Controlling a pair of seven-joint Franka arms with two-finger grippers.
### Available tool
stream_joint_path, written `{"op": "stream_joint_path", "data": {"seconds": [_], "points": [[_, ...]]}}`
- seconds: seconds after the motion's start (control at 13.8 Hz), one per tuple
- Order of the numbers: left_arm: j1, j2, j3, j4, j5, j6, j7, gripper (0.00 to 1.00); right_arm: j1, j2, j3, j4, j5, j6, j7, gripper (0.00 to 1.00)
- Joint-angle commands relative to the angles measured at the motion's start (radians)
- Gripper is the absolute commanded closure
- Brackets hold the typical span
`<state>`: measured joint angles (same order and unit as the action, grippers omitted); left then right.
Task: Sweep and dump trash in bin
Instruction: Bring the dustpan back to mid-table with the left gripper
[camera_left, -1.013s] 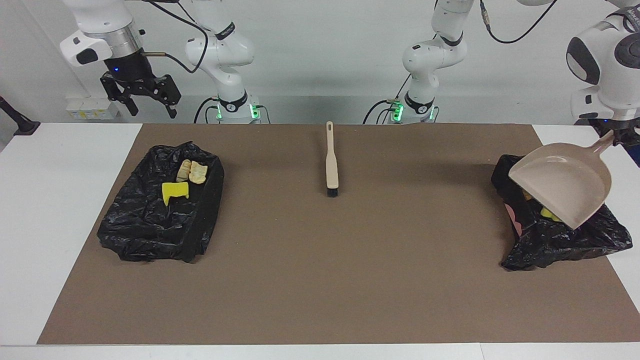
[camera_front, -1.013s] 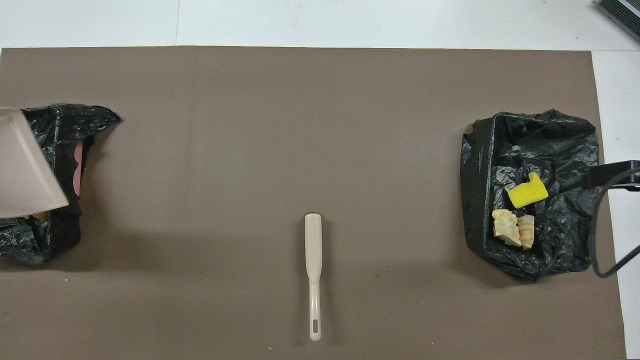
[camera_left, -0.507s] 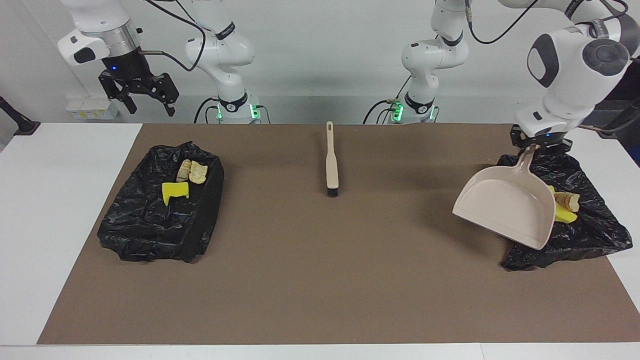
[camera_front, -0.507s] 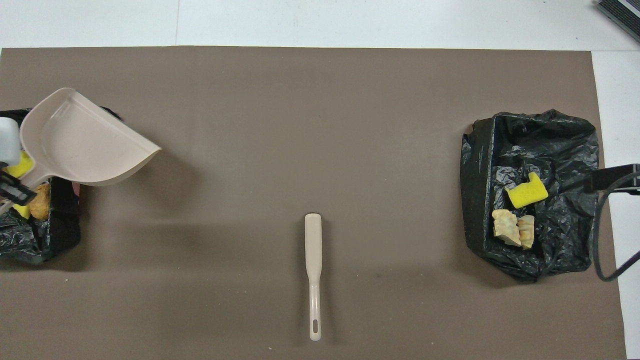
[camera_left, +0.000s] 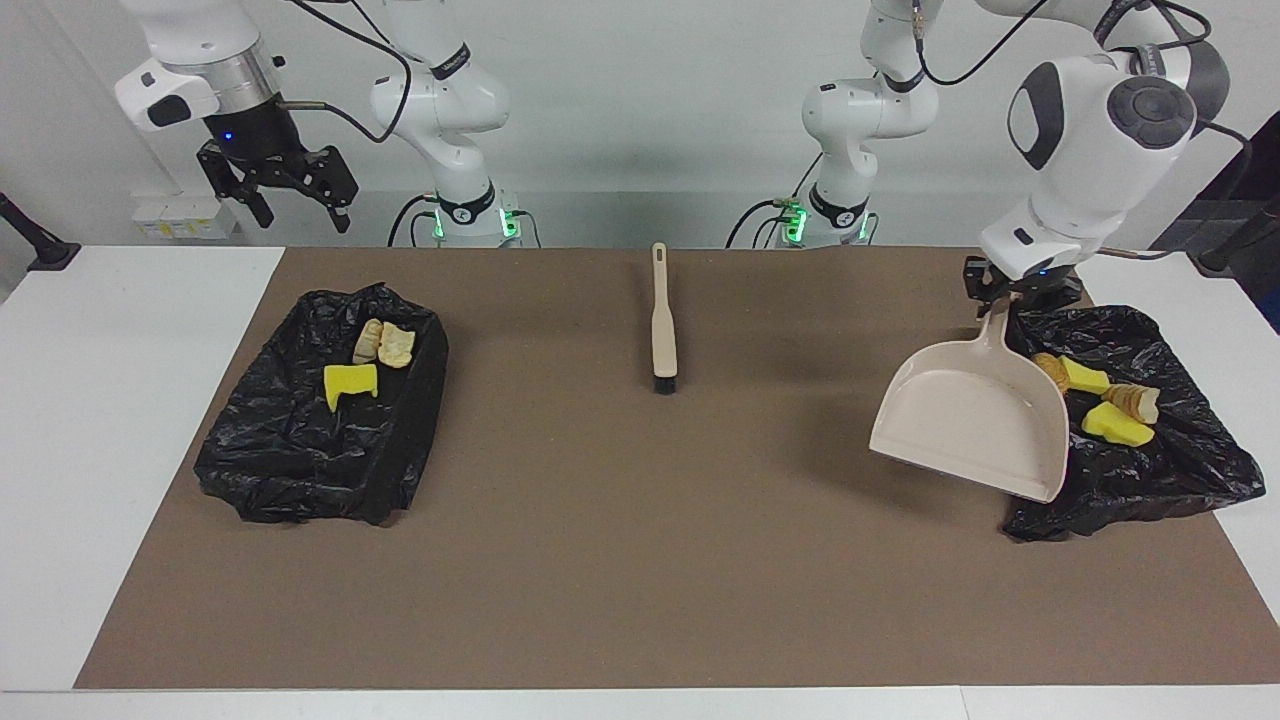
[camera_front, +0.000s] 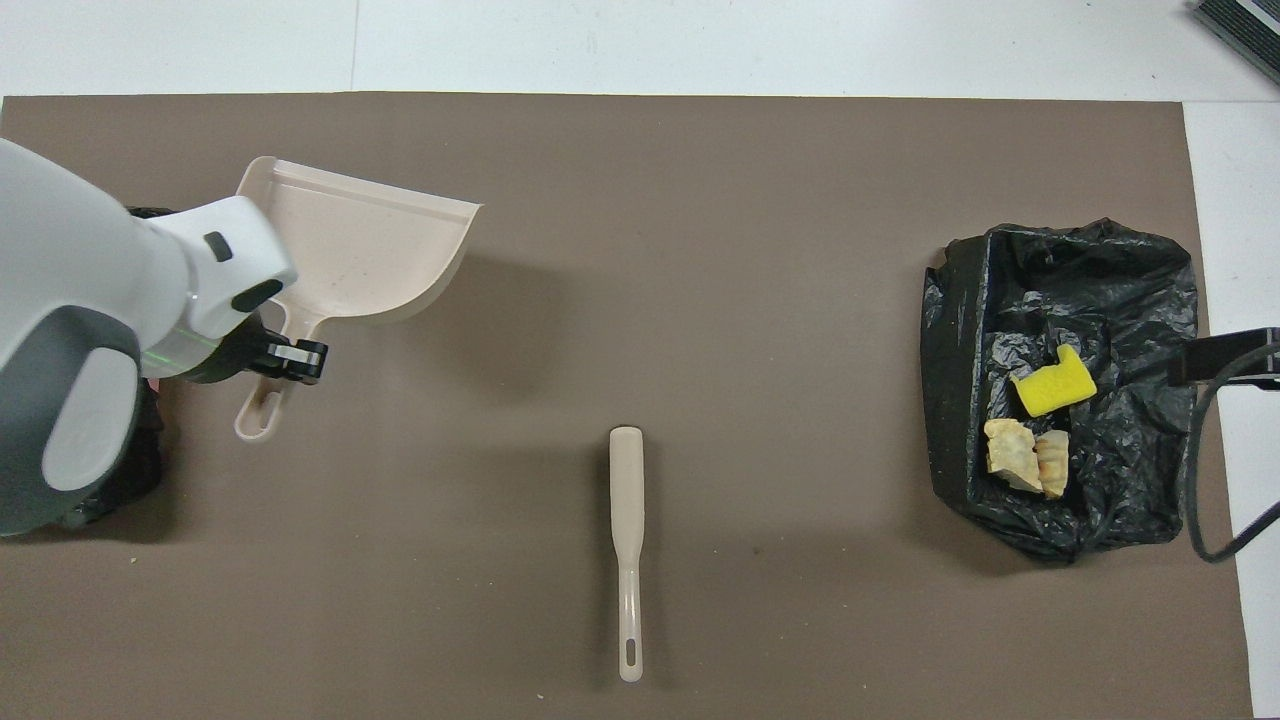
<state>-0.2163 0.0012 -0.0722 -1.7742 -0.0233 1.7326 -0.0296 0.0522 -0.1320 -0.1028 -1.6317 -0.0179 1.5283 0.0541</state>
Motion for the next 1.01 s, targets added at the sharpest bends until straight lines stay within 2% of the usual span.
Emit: {"op": "stream_joint_path", "data": {"seconds": [0.0, 0.22, 0.51, 0.8, 0.94], "points": [[-0.105, -0.014, 0.023, -0.034, -0.029, 0.077, -0.079, 1.0, -0.002, -0.011, -0.003, -0.005, 0.003, -0.011, -0.023, 0.0], [-0.193, 0.052, 0.022, -0.031, -0.043, 0.195, -0.257, 1.0, -0.002, -0.011, -0.005, -0.005, 0.006, -0.002, -0.025, 0.0], [-0.301, 0.227, 0.023, 0.013, -0.043, 0.364, -0.468, 1.0, -0.002, -0.011, -0.005, -0.005, 0.006, -0.003, -0.042, 0.0], [-0.359, 0.31, 0.022, 0.006, -0.043, 0.499, -0.57, 1.0, -0.003, -0.011, -0.006, -0.005, 0.006, -0.008, -0.059, 0.0], [-0.374, 0.339, 0.019, 0.012, -0.043, 0.522, -0.57, 1.0, -0.002, -0.011, -0.006, -0.005, 0.006, -0.005, -0.059, 0.0]]}}
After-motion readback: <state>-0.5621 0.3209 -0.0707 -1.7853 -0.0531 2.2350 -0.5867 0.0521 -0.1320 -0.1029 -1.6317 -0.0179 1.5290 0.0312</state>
